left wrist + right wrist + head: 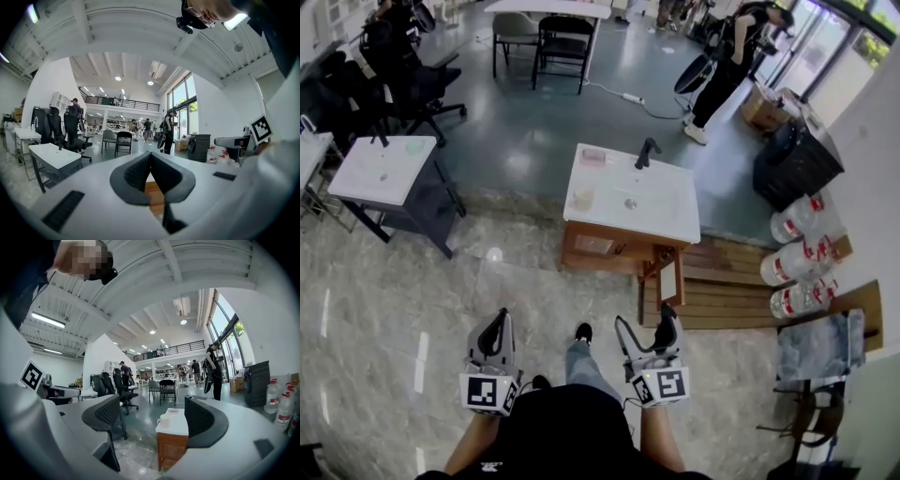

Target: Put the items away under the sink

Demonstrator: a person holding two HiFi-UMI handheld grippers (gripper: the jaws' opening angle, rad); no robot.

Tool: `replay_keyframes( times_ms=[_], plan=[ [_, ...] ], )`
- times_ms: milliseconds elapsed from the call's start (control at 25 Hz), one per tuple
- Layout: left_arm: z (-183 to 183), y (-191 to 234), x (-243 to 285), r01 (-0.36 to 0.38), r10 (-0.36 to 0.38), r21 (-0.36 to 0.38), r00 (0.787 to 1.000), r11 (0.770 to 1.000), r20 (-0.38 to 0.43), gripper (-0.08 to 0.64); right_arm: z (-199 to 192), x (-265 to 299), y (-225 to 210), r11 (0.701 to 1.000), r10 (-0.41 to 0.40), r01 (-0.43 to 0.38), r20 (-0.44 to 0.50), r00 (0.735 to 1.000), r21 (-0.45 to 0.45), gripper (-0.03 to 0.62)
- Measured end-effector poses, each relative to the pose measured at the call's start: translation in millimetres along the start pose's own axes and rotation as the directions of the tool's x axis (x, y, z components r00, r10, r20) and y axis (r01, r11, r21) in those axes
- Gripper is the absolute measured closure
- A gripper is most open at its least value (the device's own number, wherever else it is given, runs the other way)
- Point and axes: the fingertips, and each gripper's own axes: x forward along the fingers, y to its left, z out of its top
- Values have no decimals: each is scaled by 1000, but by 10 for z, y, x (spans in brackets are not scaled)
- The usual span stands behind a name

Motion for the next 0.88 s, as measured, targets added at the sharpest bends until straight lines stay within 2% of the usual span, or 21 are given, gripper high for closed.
replay_keyframes(
  times_ms=[440,680,800,880],
  plan=[
    [225,-115,1394,-52,52,-2,999,999,9,554,29,1029,-813,996,79,-78,-15,997,35,163],
    [244,-63,1852,-129,130,-20,991,991,38,553,-38,1476,-1111,991,131,-130,-34,991,45,163],
    [155,22,2029,-159,160,-22,987,987,16,553,-68,1687,-1180,986,146,-145,-13,989,84,163],
    [59,79,2146,-155,155,-9,988,988,-18,553,-128,1823,-1169,985,150,-149,-12,989,92,164]
  ],
)
